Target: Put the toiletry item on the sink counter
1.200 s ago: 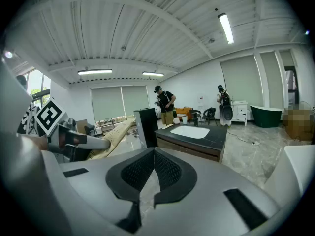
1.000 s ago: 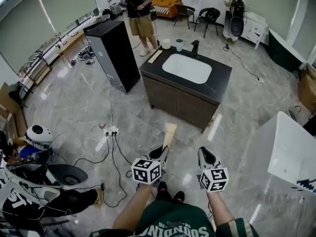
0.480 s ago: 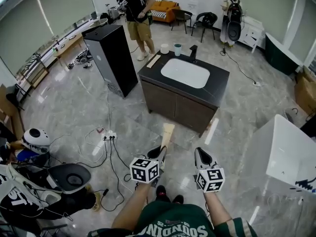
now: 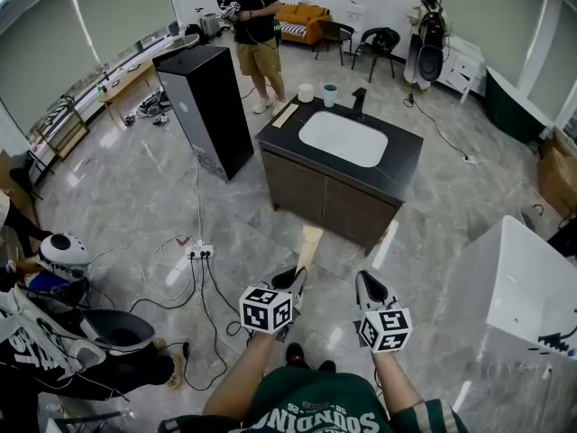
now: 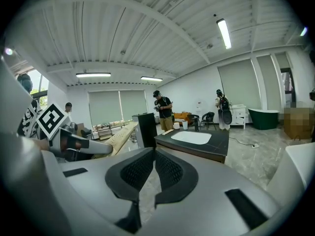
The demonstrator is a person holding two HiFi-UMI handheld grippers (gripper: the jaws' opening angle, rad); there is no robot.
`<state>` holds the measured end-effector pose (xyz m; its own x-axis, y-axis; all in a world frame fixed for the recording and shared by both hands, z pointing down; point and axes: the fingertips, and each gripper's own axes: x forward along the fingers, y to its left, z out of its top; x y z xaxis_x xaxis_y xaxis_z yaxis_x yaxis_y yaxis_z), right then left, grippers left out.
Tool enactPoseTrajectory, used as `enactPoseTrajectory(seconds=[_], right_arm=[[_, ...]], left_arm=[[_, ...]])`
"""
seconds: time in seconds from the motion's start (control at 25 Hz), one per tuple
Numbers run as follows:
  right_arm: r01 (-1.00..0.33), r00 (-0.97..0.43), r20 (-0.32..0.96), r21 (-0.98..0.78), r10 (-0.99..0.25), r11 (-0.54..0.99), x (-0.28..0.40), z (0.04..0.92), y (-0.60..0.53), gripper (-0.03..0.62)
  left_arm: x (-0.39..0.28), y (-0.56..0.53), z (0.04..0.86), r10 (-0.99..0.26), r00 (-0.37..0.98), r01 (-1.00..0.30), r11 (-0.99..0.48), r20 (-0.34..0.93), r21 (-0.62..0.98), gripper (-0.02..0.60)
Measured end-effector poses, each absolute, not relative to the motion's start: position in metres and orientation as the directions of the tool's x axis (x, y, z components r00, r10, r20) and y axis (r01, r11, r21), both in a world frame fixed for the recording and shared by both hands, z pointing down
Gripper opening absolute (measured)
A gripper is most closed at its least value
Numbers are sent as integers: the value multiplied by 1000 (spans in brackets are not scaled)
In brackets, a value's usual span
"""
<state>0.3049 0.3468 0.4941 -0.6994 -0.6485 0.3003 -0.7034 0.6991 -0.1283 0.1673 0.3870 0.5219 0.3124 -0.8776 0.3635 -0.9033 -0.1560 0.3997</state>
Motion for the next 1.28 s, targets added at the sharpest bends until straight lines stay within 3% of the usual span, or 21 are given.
enactPoseTrajectory(seconds=[1.28], right_arm=[[-703,-692,343,-122,-635,700,222,523,333,44]], left_arm=[[90,359,541,-858,356,-896,-200,371,397,43]])
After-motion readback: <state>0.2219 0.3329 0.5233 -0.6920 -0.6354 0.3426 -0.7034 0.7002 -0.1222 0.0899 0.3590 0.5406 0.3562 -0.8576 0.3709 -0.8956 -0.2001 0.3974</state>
